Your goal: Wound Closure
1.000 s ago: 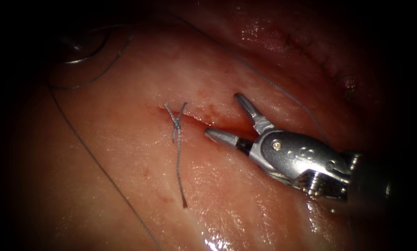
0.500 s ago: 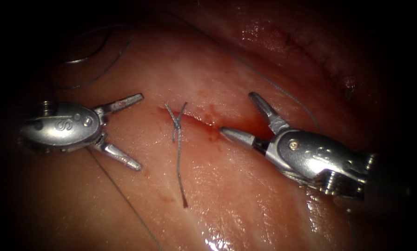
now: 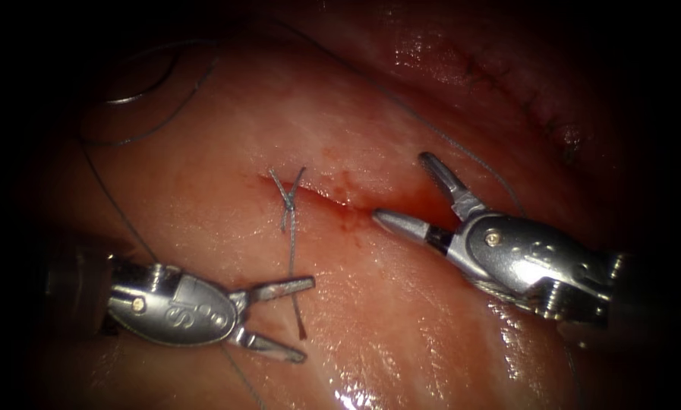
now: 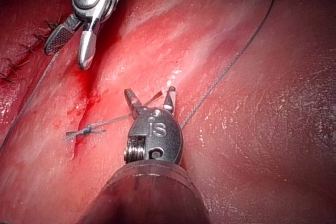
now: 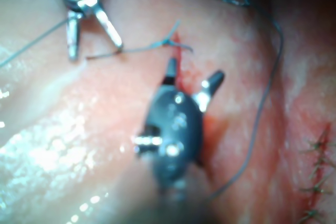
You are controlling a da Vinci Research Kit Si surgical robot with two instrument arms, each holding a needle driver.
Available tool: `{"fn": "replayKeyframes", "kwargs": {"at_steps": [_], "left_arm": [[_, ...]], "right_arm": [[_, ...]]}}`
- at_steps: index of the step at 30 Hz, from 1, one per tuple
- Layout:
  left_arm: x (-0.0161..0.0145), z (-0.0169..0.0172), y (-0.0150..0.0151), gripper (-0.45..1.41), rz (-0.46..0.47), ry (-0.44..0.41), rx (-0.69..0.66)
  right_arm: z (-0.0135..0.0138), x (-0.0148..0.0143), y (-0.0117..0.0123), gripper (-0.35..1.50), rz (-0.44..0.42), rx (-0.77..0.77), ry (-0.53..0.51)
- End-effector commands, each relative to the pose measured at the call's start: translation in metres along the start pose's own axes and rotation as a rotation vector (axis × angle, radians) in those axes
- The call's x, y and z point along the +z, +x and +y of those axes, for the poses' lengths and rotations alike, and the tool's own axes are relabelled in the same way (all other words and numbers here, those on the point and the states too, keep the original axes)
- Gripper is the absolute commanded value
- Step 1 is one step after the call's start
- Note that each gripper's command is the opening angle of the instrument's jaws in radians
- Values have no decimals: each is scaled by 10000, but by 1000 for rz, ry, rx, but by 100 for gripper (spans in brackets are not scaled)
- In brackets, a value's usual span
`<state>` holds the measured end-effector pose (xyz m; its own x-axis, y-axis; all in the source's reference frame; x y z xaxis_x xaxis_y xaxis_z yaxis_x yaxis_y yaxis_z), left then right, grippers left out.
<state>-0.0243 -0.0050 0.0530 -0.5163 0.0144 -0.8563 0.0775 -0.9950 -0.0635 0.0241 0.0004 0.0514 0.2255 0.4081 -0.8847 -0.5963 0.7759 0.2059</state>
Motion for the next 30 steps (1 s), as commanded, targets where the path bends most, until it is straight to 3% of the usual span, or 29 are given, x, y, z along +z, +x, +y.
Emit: {"fn": "replayKeyframes", "kwargs": {"at_steps": [1,18,23,26,30], "left_arm": [[7,6,-3,32,-5,-11,-3],[23,2,-9,25,-28,-21,14],[24,0,-12,-1,-26,-22,16],[23,0,-11,-45,-24,-25,16],[16,0,-11,-45,-15,-34,27]], "right_arm": [[-7,5,-6,116,1,2,2],[-13,6,-5,116,2,7,2],[-14,6,-5,118,2,7,2],[-14,5,-5,118,2,12,2],[-14,5,-5,118,2,12,2]]}}
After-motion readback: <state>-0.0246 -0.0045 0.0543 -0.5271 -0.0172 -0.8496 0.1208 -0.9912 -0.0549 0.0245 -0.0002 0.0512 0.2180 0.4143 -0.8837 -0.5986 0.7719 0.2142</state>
